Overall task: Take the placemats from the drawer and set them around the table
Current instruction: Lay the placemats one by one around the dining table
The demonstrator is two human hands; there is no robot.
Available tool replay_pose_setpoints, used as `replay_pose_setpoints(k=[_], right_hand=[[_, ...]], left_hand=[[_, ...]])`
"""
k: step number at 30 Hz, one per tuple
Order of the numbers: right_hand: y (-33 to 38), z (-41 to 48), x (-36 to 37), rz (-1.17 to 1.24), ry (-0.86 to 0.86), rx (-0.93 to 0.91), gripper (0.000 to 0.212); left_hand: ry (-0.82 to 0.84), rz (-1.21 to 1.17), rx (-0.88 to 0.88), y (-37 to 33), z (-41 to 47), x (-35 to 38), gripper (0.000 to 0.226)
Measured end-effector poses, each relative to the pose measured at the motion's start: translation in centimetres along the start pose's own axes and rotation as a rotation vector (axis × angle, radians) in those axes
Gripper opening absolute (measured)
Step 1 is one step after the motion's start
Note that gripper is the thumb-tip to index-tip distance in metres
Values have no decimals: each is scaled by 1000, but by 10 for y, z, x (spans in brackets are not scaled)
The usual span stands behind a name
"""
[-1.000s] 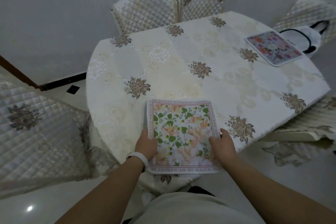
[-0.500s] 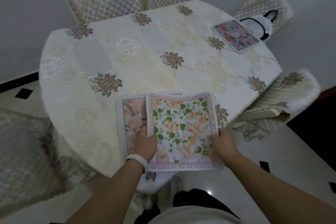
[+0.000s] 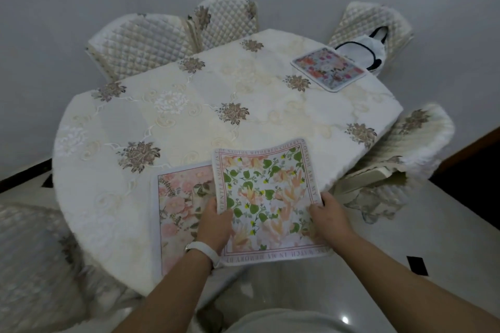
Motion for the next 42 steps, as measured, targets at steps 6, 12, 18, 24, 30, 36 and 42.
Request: replay_pose_setpoints(k=[6,12,18,24,30,36,42], right_hand=[[-54,16,-101,71,-63,-38,19],[-135,35,-208,84,-185,-37,16],[-194,43,-287,214,-231,25,14],[-222,45,-321,206,-255,61,14],[-235,57,-336,203,-256,73,9],[-220,103,-356,152,-256,64,11],[-194,169,-361,126,-237,103,11]], left_hand=[[14,51,42,-18,-20,115,32],[83,67,98,-29,-41,247,30],[131,133,112,-40,-54,339,22],[187,145,111,-50,-60,384,21],[230,143,49,-59,-36,409,17],[230,67,-1,-65,2,428,16],[218,-8,-11,-83,60,441,18]])
Point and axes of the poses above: each hand's wrist, its own z-axis towards the middle knuckle, its own x-axis out of the palm, y = z × x, the point moved 6 cm from there along z, towards the middle knuckle, and after that the axes turned 8 degrees about -z, right-handed, at the moved point
